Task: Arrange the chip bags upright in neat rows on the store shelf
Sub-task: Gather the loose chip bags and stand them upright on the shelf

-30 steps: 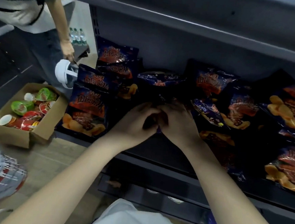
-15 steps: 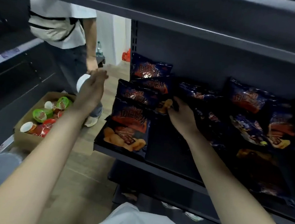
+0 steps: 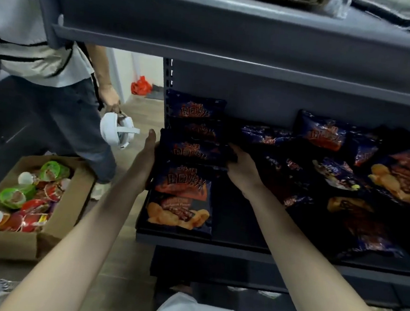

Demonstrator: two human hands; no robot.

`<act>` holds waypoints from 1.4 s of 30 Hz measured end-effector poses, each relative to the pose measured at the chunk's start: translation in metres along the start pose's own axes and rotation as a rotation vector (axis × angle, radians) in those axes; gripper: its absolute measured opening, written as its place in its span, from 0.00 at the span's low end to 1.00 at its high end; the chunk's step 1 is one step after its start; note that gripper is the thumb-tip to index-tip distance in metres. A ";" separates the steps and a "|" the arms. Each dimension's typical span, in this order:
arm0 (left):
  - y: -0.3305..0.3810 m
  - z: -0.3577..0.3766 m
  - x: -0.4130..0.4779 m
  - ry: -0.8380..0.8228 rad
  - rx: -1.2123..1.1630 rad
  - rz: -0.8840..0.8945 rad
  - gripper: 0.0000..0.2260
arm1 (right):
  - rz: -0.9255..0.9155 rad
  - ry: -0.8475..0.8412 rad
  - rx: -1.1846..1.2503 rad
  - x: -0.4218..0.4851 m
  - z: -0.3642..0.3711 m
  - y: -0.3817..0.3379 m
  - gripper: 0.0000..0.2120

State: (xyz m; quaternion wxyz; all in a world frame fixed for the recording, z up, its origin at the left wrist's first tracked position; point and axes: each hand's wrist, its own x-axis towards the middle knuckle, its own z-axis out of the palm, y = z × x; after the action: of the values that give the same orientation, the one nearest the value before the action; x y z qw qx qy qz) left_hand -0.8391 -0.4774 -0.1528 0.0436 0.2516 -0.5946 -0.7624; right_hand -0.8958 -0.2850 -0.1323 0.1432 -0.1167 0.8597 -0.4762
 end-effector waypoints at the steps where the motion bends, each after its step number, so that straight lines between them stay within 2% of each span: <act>1: -0.001 -0.001 0.001 -0.003 -0.021 -0.012 0.23 | 0.028 -0.002 0.096 0.001 0.003 0.001 0.24; 7: -0.012 0.000 0.005 -0.018 -0.071 0.024 0.27 | 0.278 0.140 0.606 -0.003 0.018 0.004 0.15; 10: -0.010 -0.001 0.002 -0.004 -0.099 0.038 0.30 | 0.297 0.120 0.783 -0.002 0.023 0.006 0.21; 13: -0.009 0.002 0.002 0.000 -0.080 0.046 0.30 | 0.305 0.137 0.842 -0.001 0.033 0.004 0.25; 17: -0.010 0.004 0.005 -0.012 -0.098 0.049 0.30 | 0.382 0.235 0.778 -0.003 0.037 -0.006 0.30; 22: -0.005 -0.007 0.003 0.054 -0.064 0.170 0.30 | 0.367 0.254 0.738 -0.010 0.032 -0.010 0.28; 27: 0.031 0.005 -0.013 0.213 0.004 0.390 0.21 | 0.037 0.338 0.706 -0.011 0.014 -0.008 0.21; 29: 0.048 0.022 -0.033 0.152 0.022 0.486 0.23 | -0.065 0.368 0.678 -0.013 0.002 -0.009 0.20; 31: 0.056 0.045 -0.057 0.000 -0.028 0.544 0.25 | -0.166 0.390 0.585 -0.020 -0.010 -0.007 0.19; 33: 0.054 0.075 -0.080 -0.125 -0.035 0.549 0.22 | -0.248 0.434 0.465 -0.030 -0.022 0.000 0.19; 37: 0.024 0.135 -0.112 -0.281 0.153 0.503 0.15 | -0.422 0.599 0.069 -0.052 -0.056 0.020 0.16; 39: 0.011 0.155 -0.116 -0.319 0.193 0.487 0.16 | -0.436 0.639 -0.090 -0.061 -0.078 0.034 0.17; 42: 0.004 0.179 -0.112 -0.340 0.245 0.506 0.17 | -0.388 0.714 -0.156 -0.079 -0.114 0.054 0.19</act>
State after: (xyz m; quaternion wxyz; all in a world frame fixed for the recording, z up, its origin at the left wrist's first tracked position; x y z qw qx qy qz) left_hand -0.8207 -0.2797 -0.0824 0.1013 -0.0317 -0.7243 -0.6813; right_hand -0.8667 -0.1405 -0.1099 -0.2658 -0.1146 0.8510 -0.4382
